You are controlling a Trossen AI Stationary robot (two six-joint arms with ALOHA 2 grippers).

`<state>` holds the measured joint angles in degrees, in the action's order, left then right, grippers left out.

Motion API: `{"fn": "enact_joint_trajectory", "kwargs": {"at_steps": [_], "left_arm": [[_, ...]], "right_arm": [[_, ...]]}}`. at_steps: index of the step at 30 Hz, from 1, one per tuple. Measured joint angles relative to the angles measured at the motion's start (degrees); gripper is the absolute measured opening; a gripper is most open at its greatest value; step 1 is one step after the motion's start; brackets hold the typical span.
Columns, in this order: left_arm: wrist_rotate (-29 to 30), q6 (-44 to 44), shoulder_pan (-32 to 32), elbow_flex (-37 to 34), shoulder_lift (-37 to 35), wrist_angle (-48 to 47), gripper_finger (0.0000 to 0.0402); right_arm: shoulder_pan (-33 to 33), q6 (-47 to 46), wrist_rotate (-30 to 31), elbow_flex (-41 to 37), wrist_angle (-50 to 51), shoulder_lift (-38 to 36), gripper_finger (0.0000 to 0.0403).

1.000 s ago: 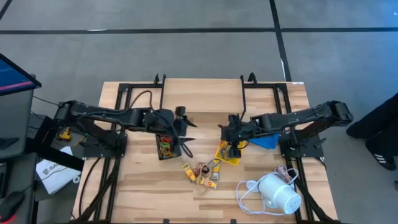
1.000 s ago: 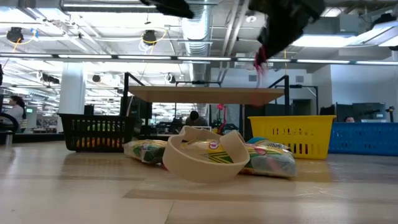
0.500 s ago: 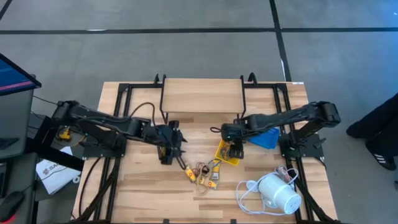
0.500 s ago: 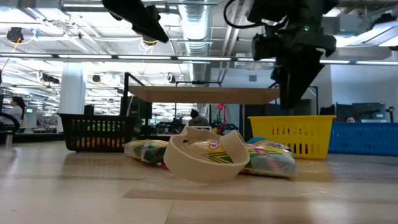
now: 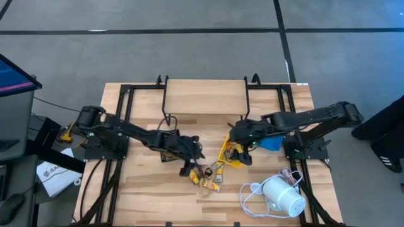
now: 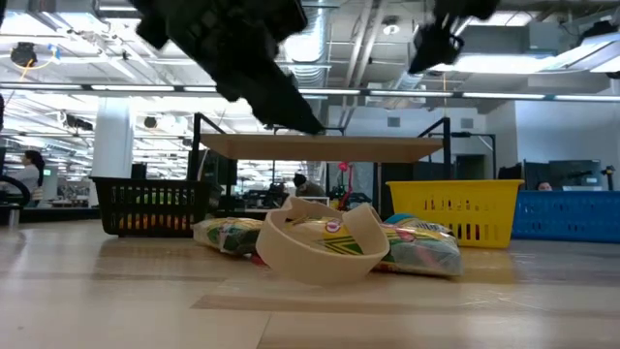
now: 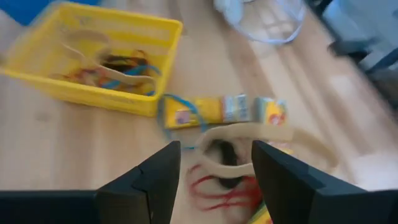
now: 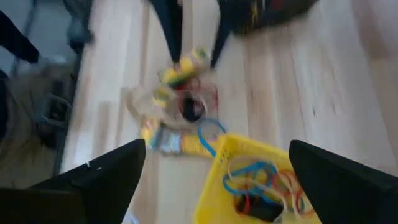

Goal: Pick & Place Office Desk Supplies
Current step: Put the light brown rubber band into the yellow bin

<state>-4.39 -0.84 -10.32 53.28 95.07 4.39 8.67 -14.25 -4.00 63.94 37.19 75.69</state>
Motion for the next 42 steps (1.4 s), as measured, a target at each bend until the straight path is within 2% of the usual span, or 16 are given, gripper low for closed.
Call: {"fn": "enact_joint_trajectory", "kwargs": {"at_steps": [3, 6, 13, 16, 35, 39, 42], "left_arm": [[-2.1, -4.3, 1.2, 0.0, 3.5, 4.0, 0.0195], [-2.2, -9.5, 2.6, -0.1, 5.6, 3.8, 0.0195], [-7.6, -17.6, 2.3, 0.2, 9.4, 4.5, 0.0195], [-9.2, -19.0, 1.8, 0.8, 10.7, 4.7, 0.0195], [-9.6, -19.5, 1.7, 2.7, 17.5, 9.2, 0.0192], [-9.6, -14.8, 1.6, 3.4, 15.1, 7.1, 0.0155], [-9.6, -9.8, 0.8, 3.8, 13.9, 4.7, 0.0069]], "right_arm": [[1.2, -1.1, 2.0, 0.0, -0.1, -2.1, 0.0395], [2.2, -1.6, 3.9, 0.0, 0.4, -2.8, 0.0395], [2.6, -1.8, 4.2, -0.1, 1.3, -1.6, 0.0396], [2.5, -1.8, 4.3, -0.1, 1.9, -1.4, 0.0396], [2.5, -1.2, 4.2, -0.1, 1.0, -1.0, 0.0396], [2.5, -1.2, 4.2, -0.1, 0.9, -1.0, 0.0396], [2.5, -1.2, 4.2, -0.1, 0.9, -1.0, 0.0396]]}}
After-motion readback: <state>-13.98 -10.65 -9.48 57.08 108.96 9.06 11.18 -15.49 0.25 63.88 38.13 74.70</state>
